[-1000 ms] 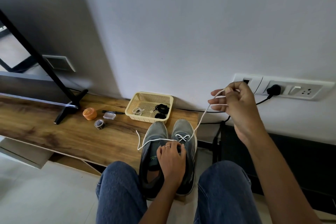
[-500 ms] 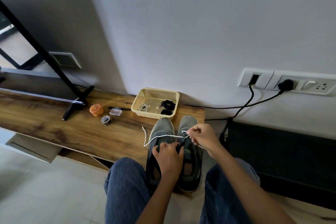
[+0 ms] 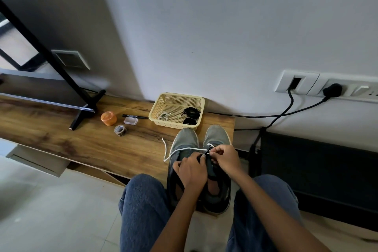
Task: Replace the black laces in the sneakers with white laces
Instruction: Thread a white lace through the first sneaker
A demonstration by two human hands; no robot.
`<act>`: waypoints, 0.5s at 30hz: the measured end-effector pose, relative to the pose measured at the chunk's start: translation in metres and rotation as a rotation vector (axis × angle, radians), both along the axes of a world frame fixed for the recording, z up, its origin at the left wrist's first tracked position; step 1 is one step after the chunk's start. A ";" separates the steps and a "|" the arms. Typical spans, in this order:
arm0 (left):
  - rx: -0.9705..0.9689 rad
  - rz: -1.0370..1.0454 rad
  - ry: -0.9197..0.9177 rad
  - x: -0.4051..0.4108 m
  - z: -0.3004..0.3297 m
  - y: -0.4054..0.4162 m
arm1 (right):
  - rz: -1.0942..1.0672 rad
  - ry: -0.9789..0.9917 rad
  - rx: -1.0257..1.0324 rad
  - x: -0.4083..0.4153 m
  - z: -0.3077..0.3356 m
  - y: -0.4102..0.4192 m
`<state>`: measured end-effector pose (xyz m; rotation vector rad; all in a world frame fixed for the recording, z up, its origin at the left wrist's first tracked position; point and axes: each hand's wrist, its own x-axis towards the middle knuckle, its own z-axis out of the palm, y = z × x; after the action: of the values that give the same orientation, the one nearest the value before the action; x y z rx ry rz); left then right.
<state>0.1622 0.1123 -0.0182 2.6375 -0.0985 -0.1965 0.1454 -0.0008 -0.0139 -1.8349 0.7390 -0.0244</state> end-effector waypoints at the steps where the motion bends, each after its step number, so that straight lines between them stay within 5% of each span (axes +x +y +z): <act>1: -0.003 -0.002 0.023 0.001 0.001 0.000 | 0.010 -0.002 -0.021 0.000 -0.002 0.002; 15: -0.005 0.010 0.107 0.005 0.004 -0.001 | 0.061 -0.022 -0.242 0.001 -0.014 0.011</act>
<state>0.1673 0.1112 -0.0143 2.6160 -0.0500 -0.3326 0.1468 0.0098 -0.0274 -2.0834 0.6878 -0.0972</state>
